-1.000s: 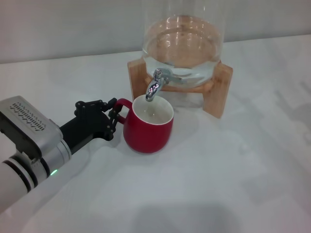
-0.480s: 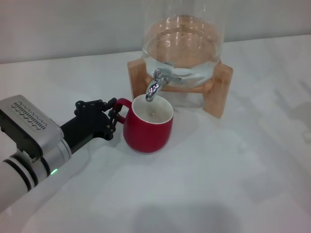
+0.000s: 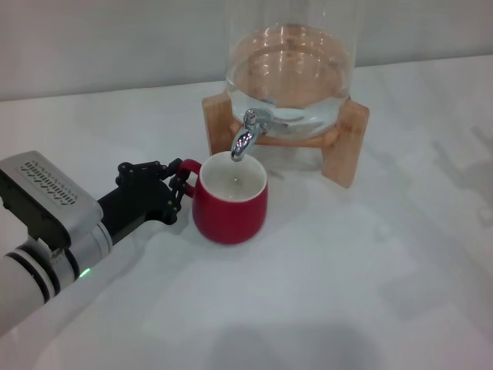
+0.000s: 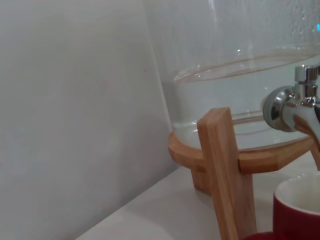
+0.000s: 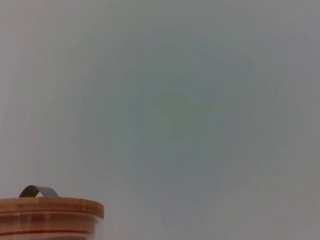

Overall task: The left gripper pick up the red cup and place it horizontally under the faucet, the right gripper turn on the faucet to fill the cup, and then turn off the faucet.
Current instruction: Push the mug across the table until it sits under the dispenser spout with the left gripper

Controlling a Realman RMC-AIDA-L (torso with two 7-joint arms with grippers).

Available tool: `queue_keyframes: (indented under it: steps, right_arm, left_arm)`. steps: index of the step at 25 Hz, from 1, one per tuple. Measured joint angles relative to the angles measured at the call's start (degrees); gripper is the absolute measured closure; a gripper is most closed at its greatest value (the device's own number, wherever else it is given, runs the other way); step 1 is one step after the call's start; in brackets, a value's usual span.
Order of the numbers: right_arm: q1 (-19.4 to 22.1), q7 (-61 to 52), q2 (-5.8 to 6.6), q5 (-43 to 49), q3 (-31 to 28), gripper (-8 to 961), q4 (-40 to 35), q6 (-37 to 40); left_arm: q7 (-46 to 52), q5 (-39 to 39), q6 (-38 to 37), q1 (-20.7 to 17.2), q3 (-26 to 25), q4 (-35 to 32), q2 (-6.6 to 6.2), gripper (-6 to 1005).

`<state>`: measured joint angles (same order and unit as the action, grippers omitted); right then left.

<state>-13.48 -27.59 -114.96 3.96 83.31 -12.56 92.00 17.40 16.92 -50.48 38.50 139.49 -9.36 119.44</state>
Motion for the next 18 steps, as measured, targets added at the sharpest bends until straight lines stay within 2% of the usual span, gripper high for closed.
queue_keyframes:
  steps: [18]
  right_arm:
    - [0.04, 0.0, 0.0, 0.0, 0.01, 140, 0.0, 0.02]
  left_arm:
    - [0.0, -1.28, 0.82, -0.08, -0.01, -0.05, 0.09, 887]
